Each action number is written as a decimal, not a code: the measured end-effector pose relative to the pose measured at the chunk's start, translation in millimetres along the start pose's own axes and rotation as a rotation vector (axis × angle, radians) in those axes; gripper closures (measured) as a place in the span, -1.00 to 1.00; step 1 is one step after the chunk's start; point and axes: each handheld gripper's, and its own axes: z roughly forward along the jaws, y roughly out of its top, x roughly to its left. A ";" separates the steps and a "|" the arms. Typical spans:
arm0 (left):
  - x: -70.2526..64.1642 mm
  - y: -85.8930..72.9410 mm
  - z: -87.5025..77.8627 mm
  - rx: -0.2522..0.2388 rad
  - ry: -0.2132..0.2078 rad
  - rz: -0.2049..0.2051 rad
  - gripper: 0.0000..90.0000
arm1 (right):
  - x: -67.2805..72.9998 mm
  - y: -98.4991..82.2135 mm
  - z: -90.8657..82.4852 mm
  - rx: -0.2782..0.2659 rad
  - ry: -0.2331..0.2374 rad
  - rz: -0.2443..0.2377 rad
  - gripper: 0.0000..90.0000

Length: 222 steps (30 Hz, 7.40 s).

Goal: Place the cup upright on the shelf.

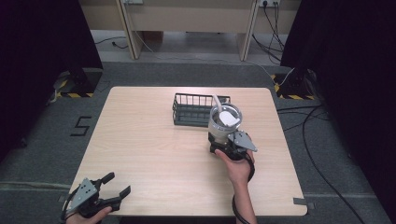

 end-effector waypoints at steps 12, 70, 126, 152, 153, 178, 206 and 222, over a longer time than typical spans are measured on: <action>0.0 0.4 0.0 -0.004 -0.002 -0.004 -0.68 | -4.8 22.9 3.3 -0.019 -0.008 -0.008 -0.78; 1.4 0.1 1.0 -0.011 0.001 -0.019 -0.68 | -21.7 100.9 71.2 -0.033 -0.019 0.010 -0.78; 2.1 0.2 0.4 -0.015 0.003 -0.021 -0.68 | -19.0 82.0 159.0 0.083 -0.035 0.040 -0.78; -0.5 0.5 0.3 -0.016 -0.010 -0.008 -0.68 | -12.9 59.9 165.6 0.068 -0.048 0.023 -0.86; -0.5 0.6 0.2 -0.017 -0.010 -0.007 -0.68 | -12.6 59.8 166.6 0.070 -0.055 0.029 -0.89; -1.4 1.4 0.7 -0.016 -0.011 0.008 -0.68 | -3.0 50.5 147.0 0.036 -0.101 0.034 -0.81; -3.9 2.1 1.1 -0.017 -0.010 0.021 -0.68 | -11.8 55.0 105.6 0.043 -0.098 -0.004 -0.79; -5.2 2.1 1.6 -0.016 -0.010 0.026 -0.68 | -17.5 52.5 76.1 0.063 -0.088 -0.031 -0.79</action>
